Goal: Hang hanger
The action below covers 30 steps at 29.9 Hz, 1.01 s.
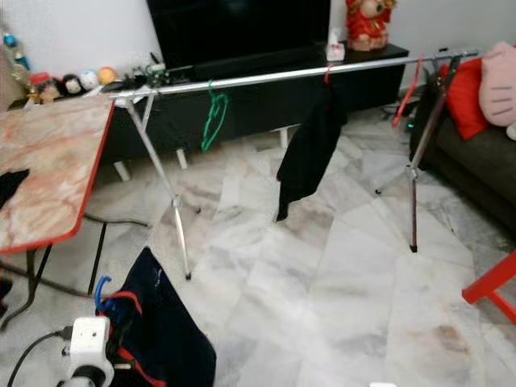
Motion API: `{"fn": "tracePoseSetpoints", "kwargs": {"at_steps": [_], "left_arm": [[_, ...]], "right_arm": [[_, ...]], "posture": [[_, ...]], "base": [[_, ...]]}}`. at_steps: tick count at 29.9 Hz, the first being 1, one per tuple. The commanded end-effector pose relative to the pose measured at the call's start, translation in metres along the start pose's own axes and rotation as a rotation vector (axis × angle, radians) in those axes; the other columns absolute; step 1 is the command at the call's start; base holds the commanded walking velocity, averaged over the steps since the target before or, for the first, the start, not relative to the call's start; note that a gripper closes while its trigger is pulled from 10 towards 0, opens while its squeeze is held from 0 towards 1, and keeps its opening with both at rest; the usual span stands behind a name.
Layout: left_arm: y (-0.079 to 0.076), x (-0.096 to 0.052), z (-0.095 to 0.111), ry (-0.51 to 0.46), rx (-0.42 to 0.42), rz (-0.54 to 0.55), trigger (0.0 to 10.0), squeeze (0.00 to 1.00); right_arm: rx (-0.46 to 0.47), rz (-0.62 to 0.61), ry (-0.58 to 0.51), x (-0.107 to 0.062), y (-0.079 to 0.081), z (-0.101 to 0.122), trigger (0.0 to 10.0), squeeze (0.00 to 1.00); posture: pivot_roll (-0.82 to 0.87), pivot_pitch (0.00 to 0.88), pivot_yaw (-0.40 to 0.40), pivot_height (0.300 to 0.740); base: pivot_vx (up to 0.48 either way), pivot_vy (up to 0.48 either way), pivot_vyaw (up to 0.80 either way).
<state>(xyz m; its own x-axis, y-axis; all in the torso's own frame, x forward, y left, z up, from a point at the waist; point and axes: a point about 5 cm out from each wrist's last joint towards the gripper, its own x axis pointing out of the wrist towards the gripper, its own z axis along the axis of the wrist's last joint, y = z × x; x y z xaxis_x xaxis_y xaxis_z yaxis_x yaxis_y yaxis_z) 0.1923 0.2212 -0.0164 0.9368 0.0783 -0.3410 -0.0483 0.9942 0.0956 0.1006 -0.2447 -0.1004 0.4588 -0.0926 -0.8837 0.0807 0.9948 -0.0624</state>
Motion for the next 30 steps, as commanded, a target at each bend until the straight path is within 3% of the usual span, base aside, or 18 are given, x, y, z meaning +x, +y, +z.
{"fn": "tracePoseSetpoints", "kwargs": {"at_steps": [1,18,30], "left_arm": [[0.001,0.002,0.005,-0.018,0.005,0.003,10.0,0.00],[-0.001,0.005,0.012,-0.038,0.011,-0.018,10.0,0.00],[-0.003,0.017,0.045,-0.131,0.098,-0.042,10.0,0.00]], "right_arm": [[-0.002,-0.002,-0.005,0.000,-0.001,0.002,10.0,0.00],[-0.001,-0.003,-0.007,0.000,-0.002,0.002,10.0,0.00],[0.011,-0.022,-0.061,0.000,-0.002,0.007,10.0,0.00]], "posture": [[-0.08,0.000,0.068,0.740],[-0.07,0.000,0.067,0.740],[-0.08,0.000,0.070,0.740]], "base": [[-0.259,0.000,0.46],[-0.256,0.000,0.08],[0.000,0.000,0.00]]}}
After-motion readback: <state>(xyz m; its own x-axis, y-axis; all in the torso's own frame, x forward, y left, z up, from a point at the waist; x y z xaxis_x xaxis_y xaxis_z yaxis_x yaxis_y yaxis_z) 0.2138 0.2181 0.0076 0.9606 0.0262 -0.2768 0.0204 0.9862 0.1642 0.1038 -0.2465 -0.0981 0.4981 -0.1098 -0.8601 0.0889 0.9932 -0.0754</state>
